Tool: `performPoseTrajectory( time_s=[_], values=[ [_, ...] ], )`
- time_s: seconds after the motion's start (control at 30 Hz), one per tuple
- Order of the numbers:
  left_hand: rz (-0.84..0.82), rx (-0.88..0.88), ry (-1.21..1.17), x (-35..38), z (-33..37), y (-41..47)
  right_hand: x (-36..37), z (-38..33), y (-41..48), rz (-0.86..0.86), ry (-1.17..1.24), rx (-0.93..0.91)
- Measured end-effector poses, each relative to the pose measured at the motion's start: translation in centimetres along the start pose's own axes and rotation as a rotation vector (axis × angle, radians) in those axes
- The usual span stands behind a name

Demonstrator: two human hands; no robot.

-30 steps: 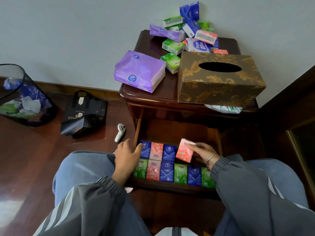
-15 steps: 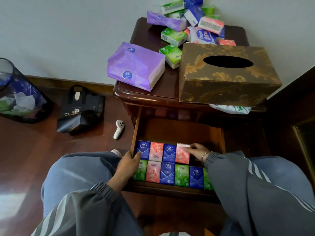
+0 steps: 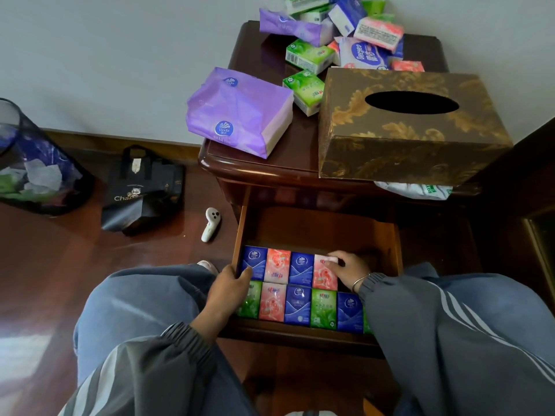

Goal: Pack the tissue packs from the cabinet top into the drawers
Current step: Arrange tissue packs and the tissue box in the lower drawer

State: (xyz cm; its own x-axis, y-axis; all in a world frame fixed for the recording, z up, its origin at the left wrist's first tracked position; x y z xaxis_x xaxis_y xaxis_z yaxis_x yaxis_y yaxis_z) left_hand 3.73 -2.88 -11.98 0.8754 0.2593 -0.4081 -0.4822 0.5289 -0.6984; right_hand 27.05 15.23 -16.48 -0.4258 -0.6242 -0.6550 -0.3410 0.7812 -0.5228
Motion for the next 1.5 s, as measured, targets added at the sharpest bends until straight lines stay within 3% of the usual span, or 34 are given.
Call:
performPoseTrajectory(
  time_s=[0.17,0.3,0.47,0.63,0.8,0.9,1.03,1.13,1.33,1.5],
  values=[
    [-0.006,-0.014,0.02,-0.1,0.1,-0.3,0.8,-0.1,-0.1,-0.101,-0.153,0.042],
    [0.001,-0.025,0.027,-0.1,0.4,-0.6,1.3,0.1,-0.7,-0.165,-0.123,0.094],
    [0.002,0.032,0.05,-0.3,0.7,-0.9,-1.2,-1.1,-1.9,-0.077,-0.217,0.075],
    [0.087,0.185,0.098,-2.1,2.8,-2.3,-3.0,-5.0,-6.3,-0.202,-0.348,-0.083],
    [0.131,0.355,0.081,-4.3,7.6,-5.8,-8.2,-12.1,-15.0,-0.266,-0.214,-0.461],
    [0.089,0.478,0.148,-5.0,12.0,-8.7,-14.7,-15.9,-19.9,-0.121,-0.063,-0.651],
    [0.034,0.724,0.196,-6.1,20.3,-13.8,-26.0,-19.0,-22.5,0.463,-0.045,-0.839],
    [0.056,0.838,0.209,-6.7,26.3,-16.1,-32.0,-19.6,-18.9,0.723,-0.121,-0.714],
    [0.174,0.934,0.208,-7.0,35.5,-14.4,-33.0,-19.1,-7.3,0.499,-0.417,-0.338],
    [0.233,1.018,0.286,-5.5,40.4,-10.9,-31.4,-17.4,-4.1,0.397,-0.457,-0.273]
  ],
)
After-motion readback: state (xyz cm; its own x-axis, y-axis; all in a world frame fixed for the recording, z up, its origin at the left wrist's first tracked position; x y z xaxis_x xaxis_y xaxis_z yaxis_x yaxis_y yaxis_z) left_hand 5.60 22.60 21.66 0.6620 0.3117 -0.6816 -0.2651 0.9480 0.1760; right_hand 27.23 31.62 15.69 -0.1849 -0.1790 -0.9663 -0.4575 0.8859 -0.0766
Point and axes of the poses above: each hand's wrist, its own y-axis towards the middle knuckle, its own x-axis out of the palm, z = x × y, the point moved 9 cm from there along y, towards the middle knuckle, and after that the axes turned 1 degree about x, right-handed, at the moved point
